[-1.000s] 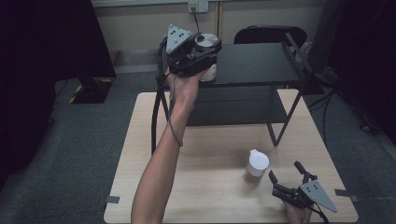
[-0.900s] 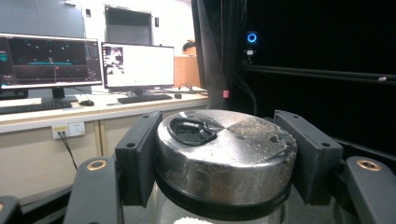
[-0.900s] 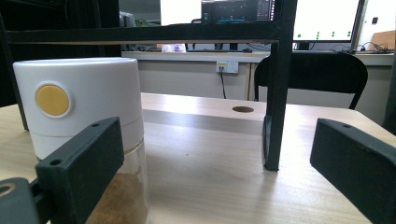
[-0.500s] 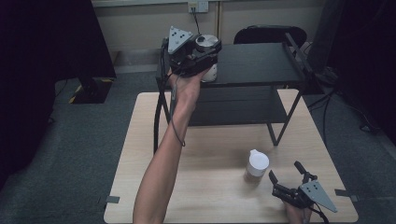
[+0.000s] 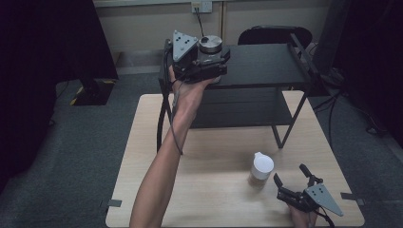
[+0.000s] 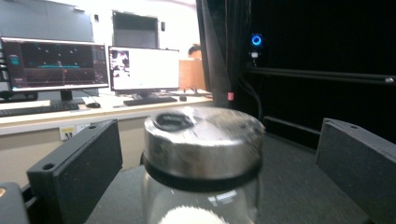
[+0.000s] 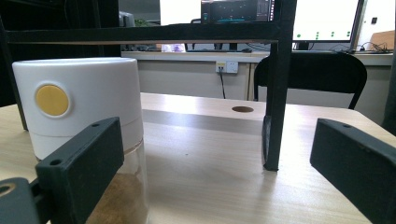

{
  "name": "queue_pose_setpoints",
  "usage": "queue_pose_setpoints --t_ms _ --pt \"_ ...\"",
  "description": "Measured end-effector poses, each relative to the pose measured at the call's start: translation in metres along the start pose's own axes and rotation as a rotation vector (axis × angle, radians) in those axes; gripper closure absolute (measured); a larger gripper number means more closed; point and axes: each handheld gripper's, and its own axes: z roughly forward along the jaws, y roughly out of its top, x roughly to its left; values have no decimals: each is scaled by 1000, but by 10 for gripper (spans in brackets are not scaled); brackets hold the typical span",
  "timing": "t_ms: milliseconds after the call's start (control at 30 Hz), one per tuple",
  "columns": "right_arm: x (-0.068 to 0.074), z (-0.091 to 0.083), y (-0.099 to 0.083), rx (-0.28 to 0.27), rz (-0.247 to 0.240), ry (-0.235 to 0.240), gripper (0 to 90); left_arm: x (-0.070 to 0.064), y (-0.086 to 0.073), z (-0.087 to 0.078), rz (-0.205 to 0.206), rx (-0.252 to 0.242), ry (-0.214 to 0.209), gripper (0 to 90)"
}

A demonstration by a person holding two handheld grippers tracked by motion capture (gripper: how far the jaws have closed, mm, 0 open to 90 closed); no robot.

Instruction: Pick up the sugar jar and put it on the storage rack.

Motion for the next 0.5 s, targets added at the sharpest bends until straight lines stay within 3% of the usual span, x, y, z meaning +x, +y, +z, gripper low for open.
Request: queue_pose_setpoints --t_ms 267,500 --pt "1 0 0 0 0 -3 15 -10 -15 -21 32 -33 4 0" --pt "1 0 0 0 -1 -5 15 -11 -30 -34 36 -17 -4 0"
